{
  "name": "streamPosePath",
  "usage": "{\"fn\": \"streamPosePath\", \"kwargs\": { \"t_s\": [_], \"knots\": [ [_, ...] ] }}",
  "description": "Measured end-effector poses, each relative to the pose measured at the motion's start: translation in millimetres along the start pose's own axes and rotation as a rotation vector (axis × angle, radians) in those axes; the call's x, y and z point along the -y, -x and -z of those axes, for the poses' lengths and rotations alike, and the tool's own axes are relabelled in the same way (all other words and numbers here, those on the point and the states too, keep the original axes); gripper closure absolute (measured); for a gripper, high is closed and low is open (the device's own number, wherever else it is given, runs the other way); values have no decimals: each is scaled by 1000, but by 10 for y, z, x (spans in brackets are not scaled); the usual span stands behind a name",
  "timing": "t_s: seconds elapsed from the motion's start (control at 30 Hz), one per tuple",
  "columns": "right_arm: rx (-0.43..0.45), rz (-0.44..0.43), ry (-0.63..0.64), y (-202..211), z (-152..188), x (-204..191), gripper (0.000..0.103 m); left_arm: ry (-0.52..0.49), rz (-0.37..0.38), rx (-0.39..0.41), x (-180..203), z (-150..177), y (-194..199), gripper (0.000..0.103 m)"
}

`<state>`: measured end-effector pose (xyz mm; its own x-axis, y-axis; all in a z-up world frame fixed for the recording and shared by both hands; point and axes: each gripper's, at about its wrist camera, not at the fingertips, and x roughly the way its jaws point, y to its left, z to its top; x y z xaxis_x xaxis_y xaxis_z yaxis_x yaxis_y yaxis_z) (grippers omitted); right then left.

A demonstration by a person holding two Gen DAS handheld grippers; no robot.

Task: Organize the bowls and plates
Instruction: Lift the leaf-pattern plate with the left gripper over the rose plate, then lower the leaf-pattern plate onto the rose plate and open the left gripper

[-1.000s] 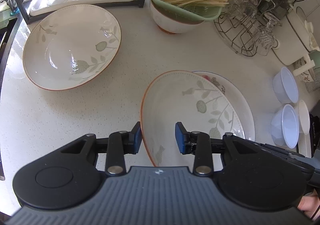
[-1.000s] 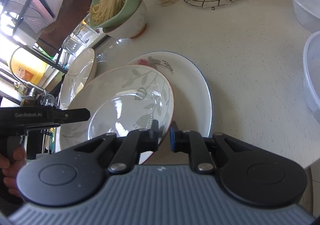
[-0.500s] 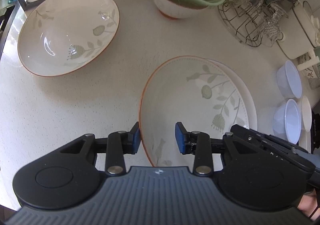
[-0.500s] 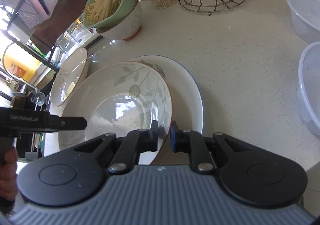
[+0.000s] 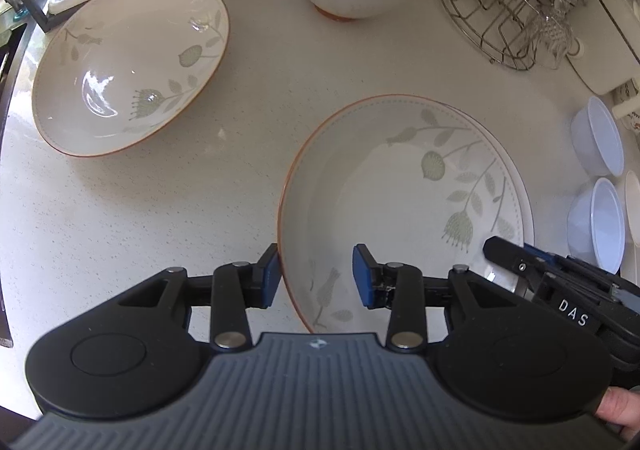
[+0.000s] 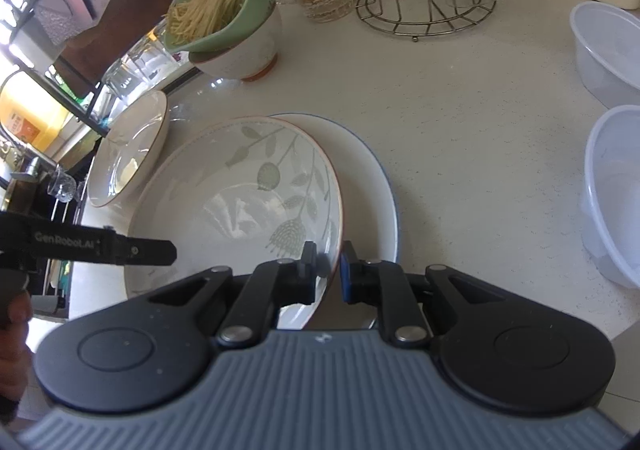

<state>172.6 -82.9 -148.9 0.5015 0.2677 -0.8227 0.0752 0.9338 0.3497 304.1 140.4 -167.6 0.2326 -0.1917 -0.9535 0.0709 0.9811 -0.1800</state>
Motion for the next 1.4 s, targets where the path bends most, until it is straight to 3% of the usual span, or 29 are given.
{"fn": "streamPosePath", "kwargs": {
  "t_s": [0.33, 0.63, 0.83, 1.13, 1.4],
  "knots": [
    [28, 32, -4, 48, 12, 16, 89, 8, 26, 32, -39, 36, 115, 60],
    [135, 67, 6, 223, -23, -34, 89, 13, 40, 77, -22, 92, 368, 60],
    [191, 33, 23, 444, -71, -88, 89, 19, 50, 126, 14, 127, 589, 60],
    [275, 21, 125, 838, -118, -273, 89, -61, 38, 300, 202, 222, 1094, 60],
    [355, 36, 180, 1157, -88, -378, 89, -78, 36, 379, 281, 365, 1444, 60]
  ]
}}
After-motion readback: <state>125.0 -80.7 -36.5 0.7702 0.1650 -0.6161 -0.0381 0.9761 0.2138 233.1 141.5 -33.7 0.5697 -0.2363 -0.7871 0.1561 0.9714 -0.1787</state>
